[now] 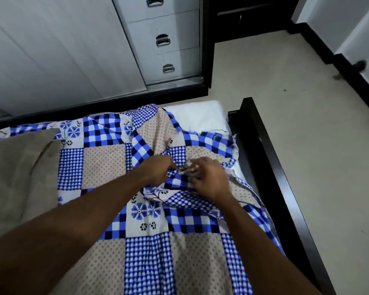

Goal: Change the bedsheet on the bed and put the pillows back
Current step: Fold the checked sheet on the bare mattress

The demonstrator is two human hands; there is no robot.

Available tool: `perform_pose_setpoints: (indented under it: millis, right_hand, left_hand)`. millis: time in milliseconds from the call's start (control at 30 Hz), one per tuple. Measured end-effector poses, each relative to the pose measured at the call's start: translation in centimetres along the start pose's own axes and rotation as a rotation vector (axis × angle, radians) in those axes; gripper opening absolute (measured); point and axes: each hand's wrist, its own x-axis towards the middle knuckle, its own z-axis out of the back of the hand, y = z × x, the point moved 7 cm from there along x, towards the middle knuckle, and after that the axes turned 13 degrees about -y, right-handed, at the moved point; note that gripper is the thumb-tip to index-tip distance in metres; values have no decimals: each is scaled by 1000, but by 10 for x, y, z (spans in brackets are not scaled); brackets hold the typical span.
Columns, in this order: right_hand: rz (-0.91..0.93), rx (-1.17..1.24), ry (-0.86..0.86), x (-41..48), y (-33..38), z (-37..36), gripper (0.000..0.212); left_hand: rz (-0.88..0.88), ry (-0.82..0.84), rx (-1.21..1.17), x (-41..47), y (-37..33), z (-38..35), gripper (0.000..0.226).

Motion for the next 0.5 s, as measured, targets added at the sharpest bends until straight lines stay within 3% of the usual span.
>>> perform_pose_setpoints:
  millis: [67,133,200,300,400,500]
  right_hand:
    - [-108,-41,-22,-5,-30,13,87]
    - [-104,-169,157,-15,-35,4,102]
    - [-20,-293,261,-25,-25,-12,80]
    - [-74,-60,285,-30,10,-22,24]
    - [-360,519,436,-46,37,-24,13]
    - [-463,612,148,-56,13,7,19]
  left_hand:
    - [-60,16,197,-7,-1,1,32]
    - [-99,78,352,-16,-1,-1,19]
    - [-105,70,348,-22,-4,-3,23]
    - [-73,-230,126,-24,-5,14,22]
    - [-57,-454,-220,-35,-14,35,32]
    - [-56,-498,-371,-56,-37,32,34]
